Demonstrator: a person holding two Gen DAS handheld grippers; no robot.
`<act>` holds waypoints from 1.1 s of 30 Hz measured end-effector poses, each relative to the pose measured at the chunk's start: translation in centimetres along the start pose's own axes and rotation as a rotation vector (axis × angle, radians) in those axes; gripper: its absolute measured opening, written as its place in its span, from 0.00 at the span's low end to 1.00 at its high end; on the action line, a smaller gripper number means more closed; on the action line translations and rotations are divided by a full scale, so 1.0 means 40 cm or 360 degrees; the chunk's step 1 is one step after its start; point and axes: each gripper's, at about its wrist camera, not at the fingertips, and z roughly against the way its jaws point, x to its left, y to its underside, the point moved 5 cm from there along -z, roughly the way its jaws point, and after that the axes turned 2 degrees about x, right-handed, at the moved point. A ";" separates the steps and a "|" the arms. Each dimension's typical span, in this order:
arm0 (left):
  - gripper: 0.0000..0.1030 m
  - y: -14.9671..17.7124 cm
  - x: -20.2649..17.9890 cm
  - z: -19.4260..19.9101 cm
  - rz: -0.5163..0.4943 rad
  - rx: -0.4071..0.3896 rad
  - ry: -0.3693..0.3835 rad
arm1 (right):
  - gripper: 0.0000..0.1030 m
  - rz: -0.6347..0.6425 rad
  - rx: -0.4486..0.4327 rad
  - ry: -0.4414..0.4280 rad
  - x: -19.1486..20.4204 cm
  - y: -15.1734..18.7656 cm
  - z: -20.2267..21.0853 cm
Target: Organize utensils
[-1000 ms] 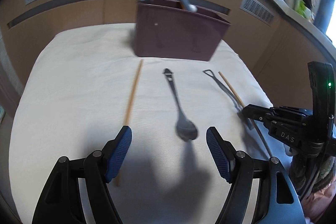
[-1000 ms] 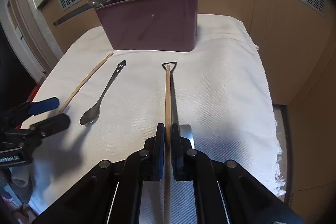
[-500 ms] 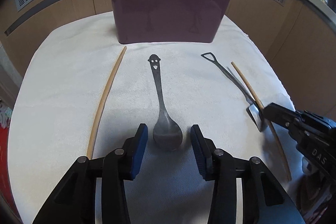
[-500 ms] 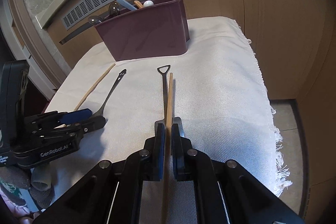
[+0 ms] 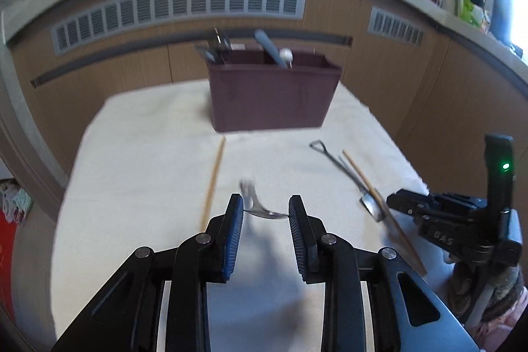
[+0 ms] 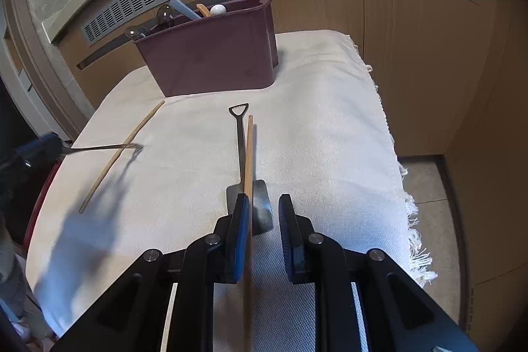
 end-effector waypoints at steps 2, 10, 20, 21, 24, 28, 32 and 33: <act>0.28 -0.012 0.013 0.023 0.0018 -0.0041 0.0004 | 0.17 0.0028 0.0004 -0.0015 0.016 -0.018 -0.001; 0.28 -0.007 0.046 0.027 0.0074 -0.0051 0.0020 | 0.21 0.0113 0.0175 -0.0003 0.054 -0.092 -0.115; 0.28 -0.007 0.060 0.004 0.0111 -0.0016 0.0053 | 0.06 0.0239 0.0144 0.0013 0.086 -0.085 -0.077; 0.27 -0.007 0.063 -0.002 0.0117 -0.0008 0.0057 | 0.06 0.0235 0.0121 0.0006 0.087 -0.086 -0.058; 0.22 -0.006 0.064 -0.010 0.0129 0.0006 0.0078 | 0.06 0.0223 0.0057 -0.0011 0.088 -0.091 -0.004; 0.20 -0.006 0.066 -0.007 0.0123 0.0010 0.0079 | 0.06 0.0223 0.0004 -0.0012 0.093 -0.095 0.037; 0.20 0.003 0.086 0.005 0.0132 0.0041 0.0084 | 0.06 0.0217 -0.0007 -0.0022 0.091 -0.089 0.055; 0.21 0.010 0.091 0.010 0.0128 0.0050 0.0080 | 0.06 0.0212 -0.0009 -0.0023 0.088 -0.086 0.057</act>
